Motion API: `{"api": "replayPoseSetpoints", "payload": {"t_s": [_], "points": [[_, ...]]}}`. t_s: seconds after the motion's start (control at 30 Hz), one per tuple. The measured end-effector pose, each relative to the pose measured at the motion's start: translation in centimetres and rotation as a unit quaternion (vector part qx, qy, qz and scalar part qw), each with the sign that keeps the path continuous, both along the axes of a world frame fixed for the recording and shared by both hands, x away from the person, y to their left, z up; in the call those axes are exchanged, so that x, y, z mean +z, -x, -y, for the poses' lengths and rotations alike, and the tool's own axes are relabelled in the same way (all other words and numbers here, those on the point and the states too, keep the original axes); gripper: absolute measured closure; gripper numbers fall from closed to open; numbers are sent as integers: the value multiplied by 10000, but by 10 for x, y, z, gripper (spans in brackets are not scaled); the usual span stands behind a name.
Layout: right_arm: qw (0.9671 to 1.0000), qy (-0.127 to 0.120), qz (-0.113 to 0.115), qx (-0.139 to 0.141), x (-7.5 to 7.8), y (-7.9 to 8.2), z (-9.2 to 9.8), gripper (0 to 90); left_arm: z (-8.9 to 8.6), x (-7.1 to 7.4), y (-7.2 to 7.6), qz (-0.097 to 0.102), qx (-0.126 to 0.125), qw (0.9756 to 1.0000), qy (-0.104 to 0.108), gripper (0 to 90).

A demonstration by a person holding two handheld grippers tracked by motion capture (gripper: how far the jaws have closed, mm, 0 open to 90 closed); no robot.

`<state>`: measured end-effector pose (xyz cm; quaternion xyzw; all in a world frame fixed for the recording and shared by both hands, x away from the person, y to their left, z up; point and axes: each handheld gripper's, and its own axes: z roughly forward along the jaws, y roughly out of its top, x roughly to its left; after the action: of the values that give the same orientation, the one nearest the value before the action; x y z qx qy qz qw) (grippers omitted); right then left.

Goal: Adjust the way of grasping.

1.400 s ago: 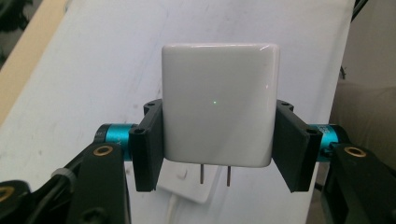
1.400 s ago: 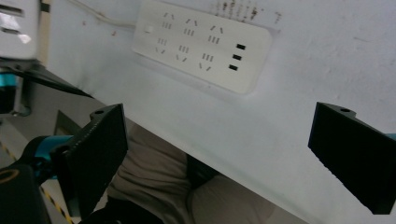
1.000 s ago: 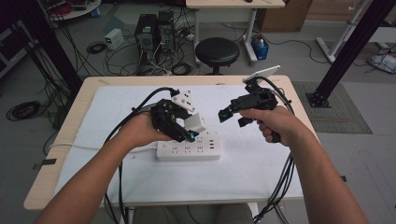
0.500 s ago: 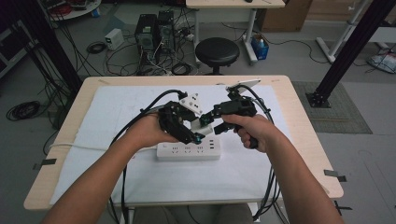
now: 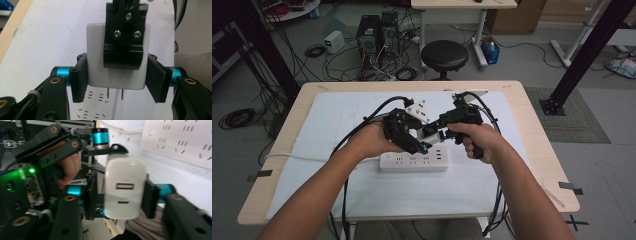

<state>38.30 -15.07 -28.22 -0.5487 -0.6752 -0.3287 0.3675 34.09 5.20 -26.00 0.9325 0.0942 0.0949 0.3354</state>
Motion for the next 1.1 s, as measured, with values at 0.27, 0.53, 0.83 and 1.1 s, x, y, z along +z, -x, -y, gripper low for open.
{"api": "replayPoseSetpoints", "payload": {"t_s": [0.27,0.53,0.83,1.1], "points": [[10000,60,-19,-32,-1,-1,-1,619,1,-2,1,110,19,9999,-79,417],[9998,135,77,-95,2,-1,1,619,2,2,-2,-100,142,9994,-288,299],[9881,1340,746,-138,22,-1,9,619,-11,14,-10,-483,599,9835,-1636,213],[9501,2917,1099,81,37,-3,7,619,-43,24,-24,-1290,1381,9482,-2555,213]]}}
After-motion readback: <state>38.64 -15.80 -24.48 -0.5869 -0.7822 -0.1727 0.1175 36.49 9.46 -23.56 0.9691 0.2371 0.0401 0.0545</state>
